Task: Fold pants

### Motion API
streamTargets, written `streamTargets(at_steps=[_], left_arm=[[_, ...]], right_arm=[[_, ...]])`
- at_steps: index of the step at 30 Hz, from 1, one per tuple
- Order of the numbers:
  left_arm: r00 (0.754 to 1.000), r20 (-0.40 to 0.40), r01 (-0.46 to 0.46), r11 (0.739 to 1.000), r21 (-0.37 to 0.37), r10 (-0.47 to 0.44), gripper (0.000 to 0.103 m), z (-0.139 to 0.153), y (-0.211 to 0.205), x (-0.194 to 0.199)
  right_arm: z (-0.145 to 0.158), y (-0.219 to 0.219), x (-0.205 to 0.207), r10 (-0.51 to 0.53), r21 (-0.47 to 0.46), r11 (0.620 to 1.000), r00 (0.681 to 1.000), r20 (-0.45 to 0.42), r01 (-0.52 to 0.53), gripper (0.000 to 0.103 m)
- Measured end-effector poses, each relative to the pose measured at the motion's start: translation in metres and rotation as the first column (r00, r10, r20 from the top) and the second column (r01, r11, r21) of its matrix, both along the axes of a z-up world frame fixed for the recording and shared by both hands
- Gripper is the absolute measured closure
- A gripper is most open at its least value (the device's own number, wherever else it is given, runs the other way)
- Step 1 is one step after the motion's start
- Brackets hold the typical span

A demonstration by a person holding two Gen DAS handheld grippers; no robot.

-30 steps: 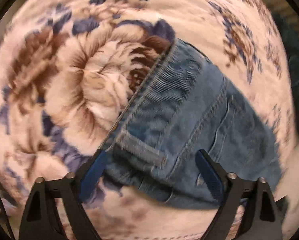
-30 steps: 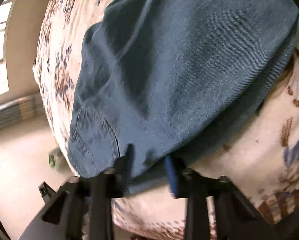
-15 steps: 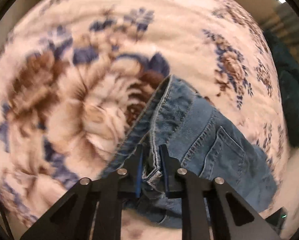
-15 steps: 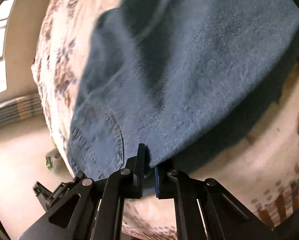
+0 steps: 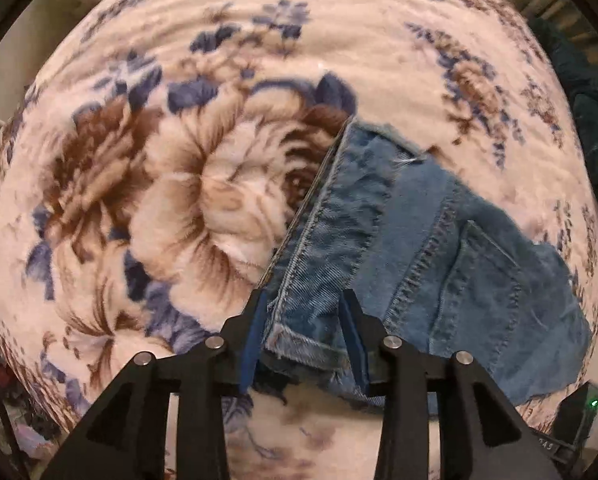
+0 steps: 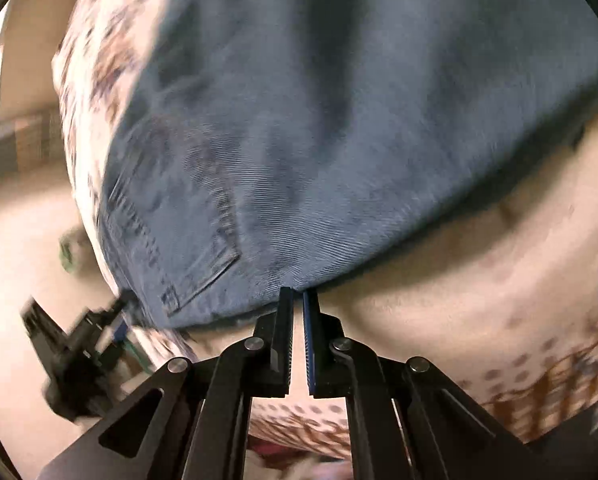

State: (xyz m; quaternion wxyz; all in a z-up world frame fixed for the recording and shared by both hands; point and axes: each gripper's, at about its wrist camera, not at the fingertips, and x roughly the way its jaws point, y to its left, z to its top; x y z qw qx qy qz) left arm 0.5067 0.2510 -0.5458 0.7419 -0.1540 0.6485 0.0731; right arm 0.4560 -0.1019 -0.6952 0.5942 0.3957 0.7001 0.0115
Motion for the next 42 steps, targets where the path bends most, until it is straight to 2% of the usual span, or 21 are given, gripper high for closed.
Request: streamTargets(at_steps=[2, 3, 4, 5, 6, 11, 14, 16, 18, 22, 23, 24, 25, 27, 30, 33, 34, 36, 38, 41, 42], left_arm=[[0.999, 0.018, 0.038, 0.998, 0.045, -0.039, 0.055, 0.013, -0.01, -0.006], [0.998, 0.023, 0.053, 0.997, 0.052, -0.054, 0.047, 0.017, -0.017, -0.01], [0.997, 0.02, 0.067, 0.997, 0.034, -0.068, 0.044, 0.019, -0.026, -0.012], [0.997, 0.021, 0.076, 0.997, 0.008, -0.076, 0.041, 0.018, -0.033, -0.013], [0.995, 0.014, 0.094, 0.996, -0.01, -0.094, 0.041, 0.015, -0.044, -0.012], [0.987, -0.05, 0.149, 0.988, -0.03, -0.151, 0.041, -0.016, -0.088, 0.007], [0.984, -0.064, 0.166, 0.985, -0.041, -0.169, 0.041, -0.033, -0.103, 0.02], [0.98, -0.077, 0.182, 0.983, -0.031, -0.184, 0.041, -0.041, -0.106, 0.025], [0.979, -0.08, 0.185, 0.982, -0.028, -0.187, 0.041, -0.045, -0.106, 0.026], [0.969, -0.079, 0.235, 0.972, 0.012, -0.233, 0.041, -0.045, -0.116, 0.025], [0.967, -0.079, 0.246, 0.969, 0.024, -0.243, 0.041, -0.044, -0.119, 0.024], [0.966, -0.08, 0.251, 0.968, 0.03, -0.248, 0.041, -0.044, -0.121, 0.023], [0.965, -0.083, 0.253, 0.967, 0.033, -0.25, 0.041, -0.043, -0.122, 0.022], [0.965, -0.085, 0.253, 0.967, 0.032, -0.25, 0.041, -0.041, -0.123, 0.02], [0.961, -0.086, 0.266, 0.963, 0.032, -0.263, 0.041, -0.038, -0.123, 0.014], [0.954, -0.092, 0.29, 0.956, 0.047, -0.285, 0.041, -0.039, -0.125, 0.012], [0.951, -0.1, 0.299, 0.953, 0.052, -0.293, 0.041, -0.041, -0.126, 0.012], [0.949, -0.11, 0.304, 0.951, 0.056, -0.297, 0.041, -0.043, -0.127, 0.011], [0.951, -0.108, 0.296, 0.954, 0.056, -0.289, 0.041, -0.04, -0.128, 0.013], [0.958, -0.082, 0.281, 0.957, 0.073, -0.275, 0.041, -0.027, -0.125, 0.017], [0.961, -0.07, 0.271, 0.96, 0.064, -0.267, 0.041, -0.021, -0.126, 0.018]], right_arm=[[0.02, 0.002, 0.006, 0.122, -0.13, 0.985, 0.992, 0.026, -0.118, 0.09], [0.027, 0.001, 0.008, 0.158, -0.184, 0.972, 0.986, 0.042, -0.148, 0.08], [0.032, 0.0, 0.01, 0.179, -0.224, 0.961, 0.983, 0.049, -0.164, 0.073], [0.037, -0.003, 0.013, 0.197, -0.263, 0.949, 0.979, 0.054, -0.176, 0.059], [0.041, -0.008, 0.015, 0.195, -0.279, 0.945, 0.979, 0.063, -0.171, 0.053], [0.05, -0.036, 0.035, 0.141, -0.284, 0.953, 0.985, 0.097, -0.108, 0.052], [0.045, -0.054, 0.036, 0.099, -0.264, 0.962, 0.989, 0.111, -0.067, 0.032], [0.033, -0.065, 0.033, 0.013, -0.191, 0.982, 0.998, 0.056, -0.002, 0.032], [0.023, -0.08, 0.02, -0.11, -0.116, 0.987, 0.994, -0.003, 0.109, 0.032], [0.008, -0.092, 0.004, -0.197, -0.072, 0.978, 0.98, -0.003, 0.197, 0.034], [0.003, -0.094, 0.003, -0.219, -0.048, 0.974, 0.976, 0.005, 0.219, 0.042], [-0.003, -0.094, 0.005, -0.235, -0.021, 0.972, 0.972, 0.025, 0.235, 0.066], [-0.009, -0.092, 0.008, -0.238, -0.011, 0.971, 0.971, 0.037, 0.239, 0.08], [-0.009, -0.09, 0.01, -0.243, -0.03, 0.969, 0.969, 0.051, 0.244, 0.089], [0.013, -0.078, 0.006, -0.227, -0.075, 0.968, 0.965, 0.13, 0.238, 0.092], [0.036, -0.059, 0.002, -0.107, -0.177, 0.974, 0.976, 0.189, 0.141, 0.092], [0.026, -0.055, -0.002, -0.086, -0.188, 0.976, 0.985, 0.149, 0.114, 0.092], [-0.003, -0.059, -0.01, -0.116, -0.166, 0.978, 0.992, 0.047, 0.123, 0.092], [-0.032, -0.064, -0.01, -0.151, -0.072, 0.986, 0.987, -0.048, 0.147, 0.091], [-0.019, -0.075, -0.003, -0.127, -0.052, 0.991, 0.991, -0.039, 0.125, 0.087], [-0.011, -0.079, -0.003, -0.108, -0.074, 0.992, 0.994, -0.031, 0.105, 0.077]])
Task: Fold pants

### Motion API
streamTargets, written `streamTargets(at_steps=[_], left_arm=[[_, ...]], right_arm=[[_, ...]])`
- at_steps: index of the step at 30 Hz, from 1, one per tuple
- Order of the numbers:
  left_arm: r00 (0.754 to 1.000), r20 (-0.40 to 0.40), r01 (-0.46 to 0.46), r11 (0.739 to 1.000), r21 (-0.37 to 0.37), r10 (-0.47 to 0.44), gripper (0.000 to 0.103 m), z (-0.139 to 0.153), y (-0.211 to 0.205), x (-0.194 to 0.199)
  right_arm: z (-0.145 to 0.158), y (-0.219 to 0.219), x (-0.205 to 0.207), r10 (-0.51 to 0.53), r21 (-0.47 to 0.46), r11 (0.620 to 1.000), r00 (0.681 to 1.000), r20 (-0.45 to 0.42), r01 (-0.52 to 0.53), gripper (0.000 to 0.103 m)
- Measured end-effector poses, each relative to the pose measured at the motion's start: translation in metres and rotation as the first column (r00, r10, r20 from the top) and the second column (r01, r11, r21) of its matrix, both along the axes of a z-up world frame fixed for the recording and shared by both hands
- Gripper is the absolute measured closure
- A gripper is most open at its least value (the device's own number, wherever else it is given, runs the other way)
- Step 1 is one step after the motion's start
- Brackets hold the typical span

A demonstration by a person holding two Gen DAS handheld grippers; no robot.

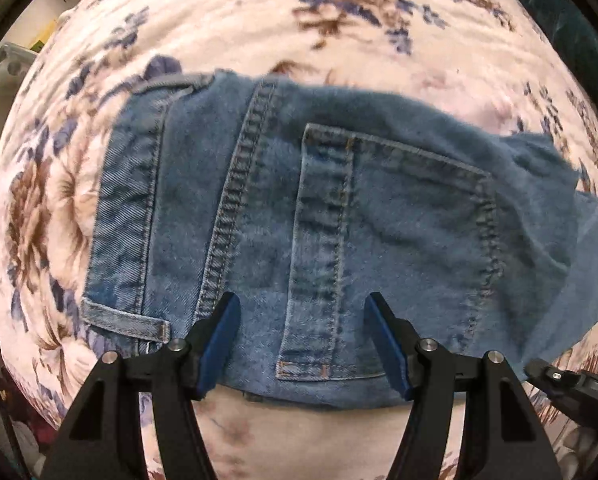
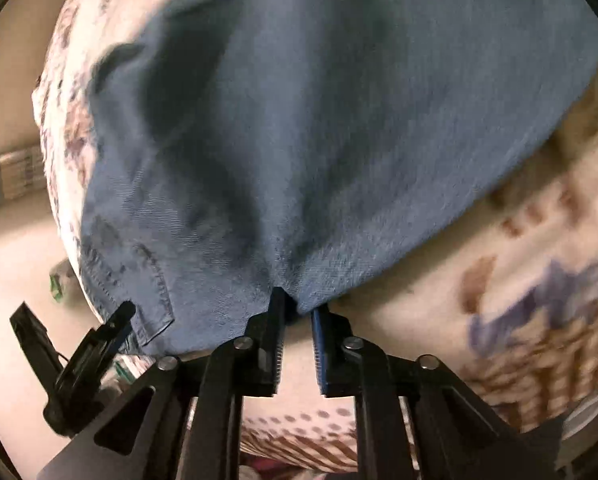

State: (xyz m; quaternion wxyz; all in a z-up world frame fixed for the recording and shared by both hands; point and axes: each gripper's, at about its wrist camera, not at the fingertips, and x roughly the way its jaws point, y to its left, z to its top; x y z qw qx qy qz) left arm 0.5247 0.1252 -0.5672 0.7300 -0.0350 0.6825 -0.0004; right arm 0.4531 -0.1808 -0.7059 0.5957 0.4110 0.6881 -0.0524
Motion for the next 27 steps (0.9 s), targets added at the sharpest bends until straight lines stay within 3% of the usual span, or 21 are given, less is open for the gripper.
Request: streamTargets(at_steps=[2, 5, 7, 9, 14, 19, 22, 24, 25, 26, 27], left_arm=[[1.0, 0.017, -0.014, 0.999, -0.048, 0.015, 0.041, 0.011, -0.005, 0.001], [0.996, 0.072, -0.038, 0.997, -0.065, 0.043, 0.041, 0.033, -0.017, 0.011], [0.99, 0.127, -0.057, 0.997, -0.056, 0.064, 0.038, 0.051, -0.03, 0.017], [0.983, 0.17, -0.058, 0.997, -0.052, 0.066, 0.029, 0.061, -0.044, 0.024], [0.983, 0.183, -0.022, 1.0, -0.015, 0.024, 0.028, 0.056, -0.108, 0.034], [0.988, 0.151, -0.016, 1.0, 0.017, 0.013, 0.027, 0.043, -0.185, 0.043], [0.992, 0.125, -0.02, 0.999, 0.03, 0.016, 0.027, 0.034, -0.225, 0.041], [0.994, 0.111, -0.019, 0.999, 0.039, 0.015, 0.027, 0.029, -0.246, 0.043], [0.994, 0.108, -0.021, 0.999, 0.044, 0.016, 0.027, 0.028, -0.253, 0.043], [0.994, 0.107, -0.025, 0.998, 0.059, 0.019, 0.027, 0.026, -0.261, 0.043], [0.994, 0.11, -0.032, 0.997, 0.076, 0.024, 0.027, 0.024, -0.266, 0.043]], right_arm=[[0.024, -0.012, 0.002, 0.014, -0.029, 0.999, 1.0, 0.022, -0.014, 0.068], [0.056, -0.041, 0.005, -0.008, -0.054, 0.998, 0.998, 0.064, 0.011, 0.068], [0.077, -0.078, 0.0, -0.077, -0.105, 0.991, 0.993, 0.091, 0.087, 0.068], [0.091, -0.127, -0.008, -0.181, -0.157, 0.967, 0.975, 0.126, 0.199, 0.067], [0.092, -0.262, -0.023, -0.409, -0.299, 0.847, 0.898, 0.162, 0.439, 0.067], [0.053, -0.385, -0.041, -0.578, -0.332, 0.73, 0.799, 0.166, 0.597, 0.067], [0.022, -0.438, -0.052, -0.626, -0.299, 0.715, 0.769, 0.128, 0.632, 0.067], [-0.006, -0.458, -0.05, -0.618, -0.236, 0.747, 0.78, 0.097, 0.622, 0.067], [-0.013, -0.461, -0.044, -0.596, -0.19, 0.771, 0.794, 0.123, 0.608, 0.068], [-0.013, -0.459, -0.04, -0.545, -0.213, 0.799, 0.827, 0.138, 0.562, 0.074], [-0.009, -0.454, -0.034, -0.488, -0.254, 0.821, 0.86, 0.149, 0.51, 0.087]])
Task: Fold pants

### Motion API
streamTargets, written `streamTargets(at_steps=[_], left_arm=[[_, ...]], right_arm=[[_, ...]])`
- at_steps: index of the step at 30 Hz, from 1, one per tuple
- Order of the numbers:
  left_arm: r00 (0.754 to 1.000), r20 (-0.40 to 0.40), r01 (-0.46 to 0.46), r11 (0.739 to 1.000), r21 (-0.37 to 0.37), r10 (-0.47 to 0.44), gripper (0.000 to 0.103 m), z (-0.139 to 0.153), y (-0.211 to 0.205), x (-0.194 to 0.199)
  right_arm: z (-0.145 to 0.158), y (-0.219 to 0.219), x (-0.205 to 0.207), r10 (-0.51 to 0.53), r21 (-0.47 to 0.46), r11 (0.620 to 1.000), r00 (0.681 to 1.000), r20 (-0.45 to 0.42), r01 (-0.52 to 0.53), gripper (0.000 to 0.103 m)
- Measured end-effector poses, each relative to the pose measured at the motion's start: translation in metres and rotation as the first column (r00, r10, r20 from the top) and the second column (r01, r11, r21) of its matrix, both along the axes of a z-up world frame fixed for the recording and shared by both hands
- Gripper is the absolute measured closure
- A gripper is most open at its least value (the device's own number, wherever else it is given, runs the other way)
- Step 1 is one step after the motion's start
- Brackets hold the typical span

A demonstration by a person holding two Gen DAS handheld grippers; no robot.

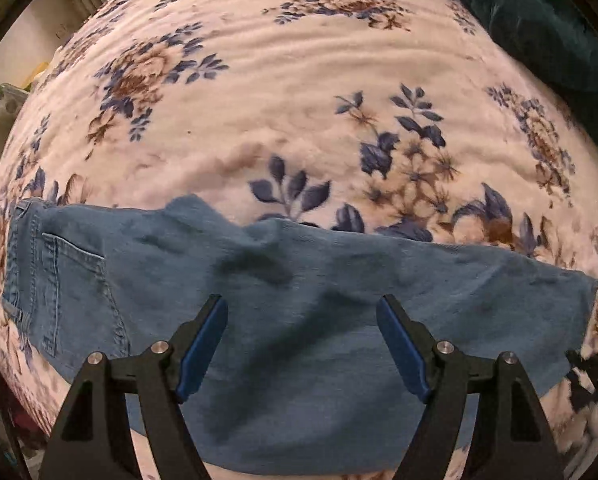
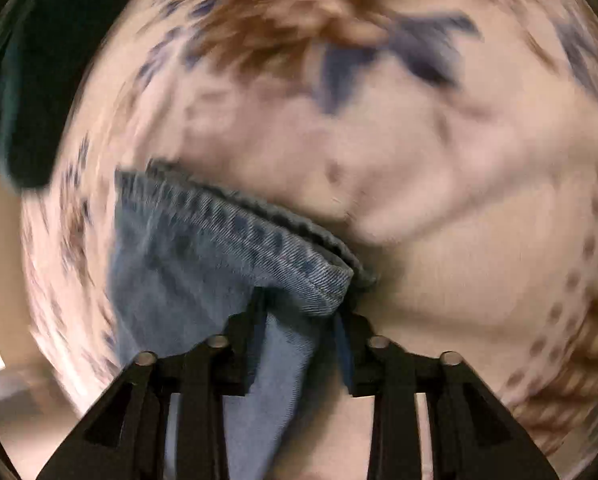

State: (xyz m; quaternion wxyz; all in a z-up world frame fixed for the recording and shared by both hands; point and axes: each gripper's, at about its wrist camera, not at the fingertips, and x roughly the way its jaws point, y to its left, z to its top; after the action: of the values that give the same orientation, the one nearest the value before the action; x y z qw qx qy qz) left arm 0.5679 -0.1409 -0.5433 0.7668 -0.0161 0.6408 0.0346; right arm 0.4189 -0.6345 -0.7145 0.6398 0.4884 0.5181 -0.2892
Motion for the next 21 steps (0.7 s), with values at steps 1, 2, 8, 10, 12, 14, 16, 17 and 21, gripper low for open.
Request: streamTargets(at_steps=[1, 2, 8, 10, 12, 14, 16, 17, 21], left_arm=[[1.0, 0.001, -0.007, 1.0, 0.01, 0.007, 0.027, -0.001, -0.003, 0.0], [1.0, 0.0, -0.019, 0.999, 0.025, 0.019, 0.027, -0.003, -0.005, 0.0], [0.995, -0.003, -0.095, 0.993, 0.07, 0.096, 0.027, -0.004, 0.002, 0.001], [0.994, -0.002, -0.11, 0.991, 0.072, 0.111, 0.027, -0.001, 0.007, 0.0], [0.991, 0.004, -0.13, 0.989, 0.07, 0.13, 0.027, 0.004, 0.015, -0.002], [0.988, 0.018, -0.155, 0.985, 0.073, 0.154, 0.027, 0.012, 0.026, -0.007], [0.983, 0.042, -0.183, 0.978, 0.1, 0.18, 0.027, 0.021, 0.042, -0.013], [0.98, 0.053, -0.198, 0.973, 0.119, 0.193, 0.027, 0.024, 0.052, -0.016], [0.964, 0.103, -0.259, 0.951, 0.17, 0.244, 0.027, 0.032, 0.098, -0.021]], right_arm=[[0.008, 0.004, -0.001, 0.043, -0.035, 0.998, 0.999, 0.008, -0.043, 0.089], [0.018, 0.006, -0.005, 0.063, -0.073, 0.995, 0.998, 0.014, -0.061, 0.091], [0.02, -0.02, -0.042, 0.005, -0.067, 0.998, 1.0, 0.01, -0.005, 0.095], [0.004, -0.026, -0.038, 0.04, 0.042, 0.998, 0.999, 0.013, -0.041, 0.094], [0.011, -0.025, -0.029, 0.117, 0.046, 0.992, 0.993, -0.027, -0.116, 0.093], [0.038, -0.019, -0.021, 0.191, -0.009, 0.981, 0.979, -0.074, -0.192, 0.087], [0.07, -0.01, -0.013, 0.239, -0.077, 0.966, 0.968, -0.08, -0.245, 0.086], [0.086, 0.003, -0.003, 0.283, -0.119, 0.95, 0.957, -0.068, -0.29, 0.086], [0.115, 0.093, 0.074, 0.57, -0.111, 0.815, 0.821, -0.02, -0.569, 0.019]])
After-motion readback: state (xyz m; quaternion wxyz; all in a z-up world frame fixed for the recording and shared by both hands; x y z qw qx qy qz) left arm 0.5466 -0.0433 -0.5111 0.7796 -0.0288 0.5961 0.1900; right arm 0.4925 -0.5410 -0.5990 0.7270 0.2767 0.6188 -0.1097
